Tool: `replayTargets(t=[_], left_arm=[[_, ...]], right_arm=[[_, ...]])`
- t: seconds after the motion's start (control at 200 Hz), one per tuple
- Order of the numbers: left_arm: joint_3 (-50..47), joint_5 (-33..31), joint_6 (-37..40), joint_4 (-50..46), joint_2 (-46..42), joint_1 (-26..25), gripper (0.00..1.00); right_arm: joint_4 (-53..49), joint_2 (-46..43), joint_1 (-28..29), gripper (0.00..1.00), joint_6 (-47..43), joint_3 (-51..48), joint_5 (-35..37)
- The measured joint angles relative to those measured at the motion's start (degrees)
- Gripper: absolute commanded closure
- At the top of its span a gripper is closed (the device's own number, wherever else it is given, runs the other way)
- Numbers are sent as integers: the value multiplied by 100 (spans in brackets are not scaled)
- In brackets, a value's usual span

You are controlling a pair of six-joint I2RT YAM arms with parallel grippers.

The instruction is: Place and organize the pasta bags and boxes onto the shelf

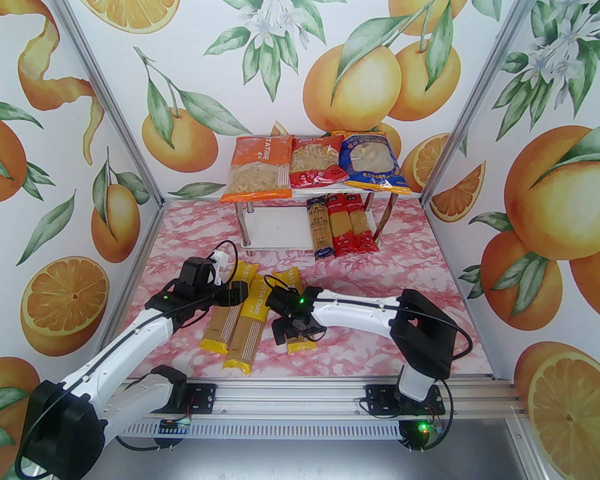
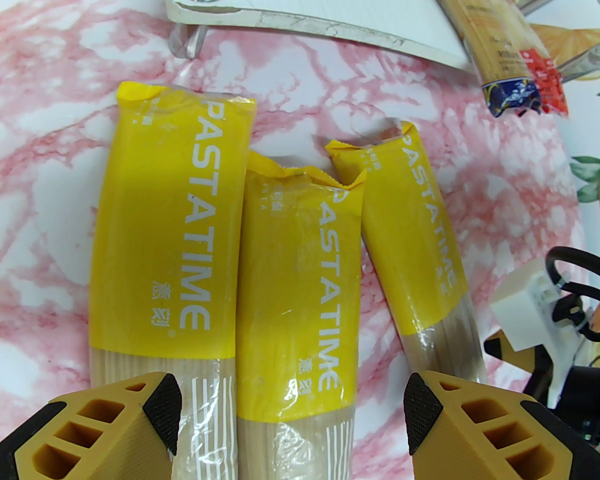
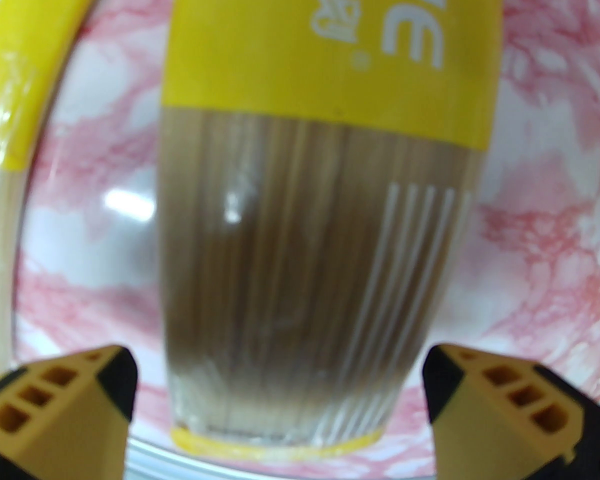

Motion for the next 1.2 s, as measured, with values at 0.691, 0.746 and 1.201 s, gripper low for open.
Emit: replayTargets(t=[0.691, 0.746, 1.201], left_arm=[[0, 7, -2, -11, -42, 52, 24], [0, 7, -2, -11, -42, 55, 24], [0, 9, -4, -7, -42, 63, 25]], right_arm=[[229, 55, -90, 36, 129, -264, 2], [280, 24, -92, 47, 175, -302, 0], [459, -339, -107, 100, 363, -343, -61]])
